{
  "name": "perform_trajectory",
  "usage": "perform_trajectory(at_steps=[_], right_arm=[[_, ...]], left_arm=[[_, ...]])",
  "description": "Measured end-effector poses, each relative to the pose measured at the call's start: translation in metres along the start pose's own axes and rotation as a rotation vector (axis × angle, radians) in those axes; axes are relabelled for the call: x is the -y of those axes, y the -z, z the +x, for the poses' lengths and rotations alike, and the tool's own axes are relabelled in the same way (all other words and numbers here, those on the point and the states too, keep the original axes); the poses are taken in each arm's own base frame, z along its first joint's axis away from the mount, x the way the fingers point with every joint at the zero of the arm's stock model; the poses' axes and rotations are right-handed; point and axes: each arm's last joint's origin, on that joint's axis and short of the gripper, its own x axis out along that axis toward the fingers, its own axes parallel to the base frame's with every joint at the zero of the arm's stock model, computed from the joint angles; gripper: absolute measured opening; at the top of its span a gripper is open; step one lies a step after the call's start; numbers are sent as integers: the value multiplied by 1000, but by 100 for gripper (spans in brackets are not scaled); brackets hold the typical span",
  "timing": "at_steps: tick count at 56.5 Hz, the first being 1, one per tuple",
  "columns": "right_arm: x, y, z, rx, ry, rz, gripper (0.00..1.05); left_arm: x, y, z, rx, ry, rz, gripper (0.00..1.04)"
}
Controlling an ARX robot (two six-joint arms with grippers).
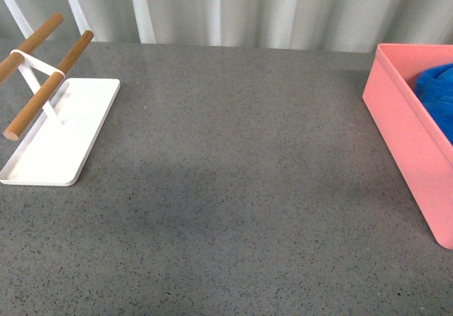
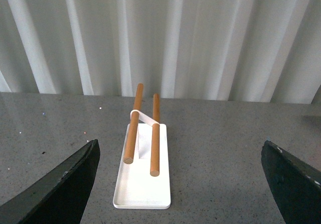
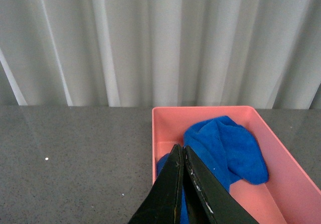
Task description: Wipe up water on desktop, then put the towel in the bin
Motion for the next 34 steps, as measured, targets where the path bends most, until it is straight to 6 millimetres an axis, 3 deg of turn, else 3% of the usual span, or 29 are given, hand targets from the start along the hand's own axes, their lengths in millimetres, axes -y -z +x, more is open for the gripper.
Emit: perform_trajectory(at_steps=[34], right_arm=[[0, -4, -21, 16, 1, 0, 3]], left_arm=[[0, 0, 0, 0, 0, 0, 98]])
